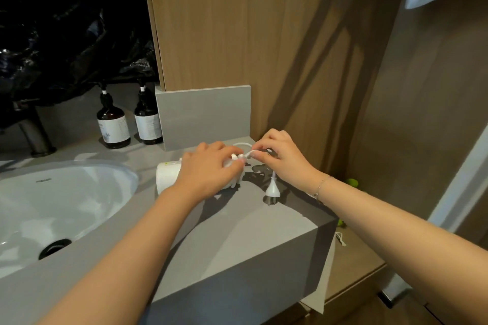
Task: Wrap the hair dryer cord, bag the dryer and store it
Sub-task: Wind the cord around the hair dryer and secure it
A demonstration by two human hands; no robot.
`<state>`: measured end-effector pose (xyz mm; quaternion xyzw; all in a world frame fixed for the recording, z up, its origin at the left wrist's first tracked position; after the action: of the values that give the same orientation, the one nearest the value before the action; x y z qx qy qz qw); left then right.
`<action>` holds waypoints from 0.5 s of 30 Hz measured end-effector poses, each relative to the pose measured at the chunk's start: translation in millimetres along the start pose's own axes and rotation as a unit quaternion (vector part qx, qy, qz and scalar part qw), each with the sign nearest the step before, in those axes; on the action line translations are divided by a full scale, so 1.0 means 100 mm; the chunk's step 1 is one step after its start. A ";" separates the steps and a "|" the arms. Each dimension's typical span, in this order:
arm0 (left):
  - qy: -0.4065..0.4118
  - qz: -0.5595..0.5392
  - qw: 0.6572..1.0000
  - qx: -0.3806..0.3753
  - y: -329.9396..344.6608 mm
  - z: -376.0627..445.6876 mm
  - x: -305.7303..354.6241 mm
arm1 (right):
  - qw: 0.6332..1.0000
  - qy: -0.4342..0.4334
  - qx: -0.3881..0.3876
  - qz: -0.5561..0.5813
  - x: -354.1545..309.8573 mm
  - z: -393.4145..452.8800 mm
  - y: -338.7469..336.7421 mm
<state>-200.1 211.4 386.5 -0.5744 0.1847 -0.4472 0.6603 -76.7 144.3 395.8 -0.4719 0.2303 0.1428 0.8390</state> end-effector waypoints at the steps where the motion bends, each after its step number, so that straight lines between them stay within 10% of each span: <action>1: -0.004 0.048 0.999 0.007 0.03 0.01 0.01 | 1.000 0.006 0.005 -0.019 0.03 0.00 -0.02; 9: 0.007 0.064 0.995 0.072 0.02 0.02 0.08 | 0.975 0.053 0.002 -0.215 0.22 -0.18 -0.35; 15: -0.002 0.046 0.994 0.101 0.00 0.01 0.06 | 0.991 0.101 0.030 -0.081 0.50 -0.33 -0.78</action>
<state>-196.0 207.0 388.1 -0.4966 0.1636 -0.4321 0.7348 -6.4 76.4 411.6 -0.4758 0.2795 0.0192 0.8337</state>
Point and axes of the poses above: each hand's wrist, its own z-axis towards the middle knuckle, its own y-axis out of the palm, x = y × z, the point moved 10 cm from there along z, towards the middle knuckle, and after that the axes turned 2 degrees about -x, right-handed, at the moved point
